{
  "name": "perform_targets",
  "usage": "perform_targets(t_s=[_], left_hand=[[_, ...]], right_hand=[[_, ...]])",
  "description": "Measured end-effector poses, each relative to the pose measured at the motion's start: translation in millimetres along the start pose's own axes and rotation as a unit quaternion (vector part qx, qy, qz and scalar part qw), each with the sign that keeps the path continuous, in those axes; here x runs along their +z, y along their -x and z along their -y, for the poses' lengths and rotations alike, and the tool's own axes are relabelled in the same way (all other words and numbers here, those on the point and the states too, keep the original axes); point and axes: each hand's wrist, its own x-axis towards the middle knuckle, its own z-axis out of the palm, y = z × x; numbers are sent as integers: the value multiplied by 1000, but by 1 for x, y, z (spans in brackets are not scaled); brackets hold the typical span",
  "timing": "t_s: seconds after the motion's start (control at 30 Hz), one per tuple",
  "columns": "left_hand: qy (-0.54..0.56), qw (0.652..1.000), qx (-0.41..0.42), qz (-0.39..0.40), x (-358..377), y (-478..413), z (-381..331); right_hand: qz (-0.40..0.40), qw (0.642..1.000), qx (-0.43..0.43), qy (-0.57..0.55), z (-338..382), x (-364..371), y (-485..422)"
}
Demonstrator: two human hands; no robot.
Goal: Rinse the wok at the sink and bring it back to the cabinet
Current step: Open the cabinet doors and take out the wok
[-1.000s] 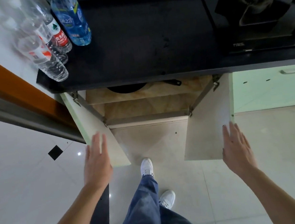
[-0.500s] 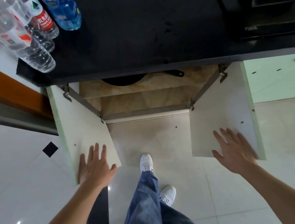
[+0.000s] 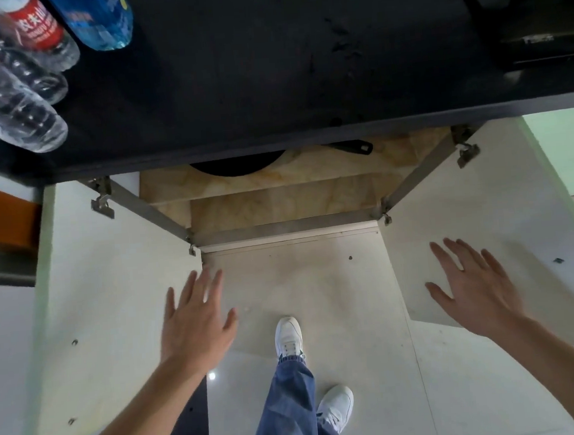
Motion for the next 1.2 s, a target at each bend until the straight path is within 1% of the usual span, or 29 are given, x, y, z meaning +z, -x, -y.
perform_targets(t_s=[0.1,0.23,0.3,0.43,0.5,0.6,0.67,0.77,0.87,0.93,1.1,1.2], left_hand=[[13,995,76,-57,-7,-42,-37],[-12,977,179,-119,-14,-105,-78],[-8,968,202,-146,-12,-141,-96],[6,959,231,-161,-6,-208,-129],[19,955,238,-177,-4,-237,-142],[53,953,222,-202,-1,-268,-159],[66,953,215,-202,3,-279,-173],[75,956,208,-191,14,-292,-187],[95,960,193,-178,22,-296,-189],[98,961,193,-174,28,-293,-187],[113,960,190,-171,37,-272,-178],[187,950,190,-163,47,-252,-173]], right_hand=[[-41,999,-2,-32,22,-14,-37],[-118,989,-10,-86,50,-22,-91],[-141,982,-27,-123,60,-19,-118],[-189,967,-52,-163,70,-8,-163],[-223,957,-55,-175,71,-6,-185],[-266,944,-72,-180,72,-10,-224],[-273,942,-82,-178,73,-12,-245],[-263,944,-99,-170,78,-13,-266],[-263,947,-96,-159,84,-11,-278],[-266,947,-89,-159,88,-11,-281],[-234,947,-82,-202,100,-8,-253],[-234,929,-73,-278,111,5,-225]])
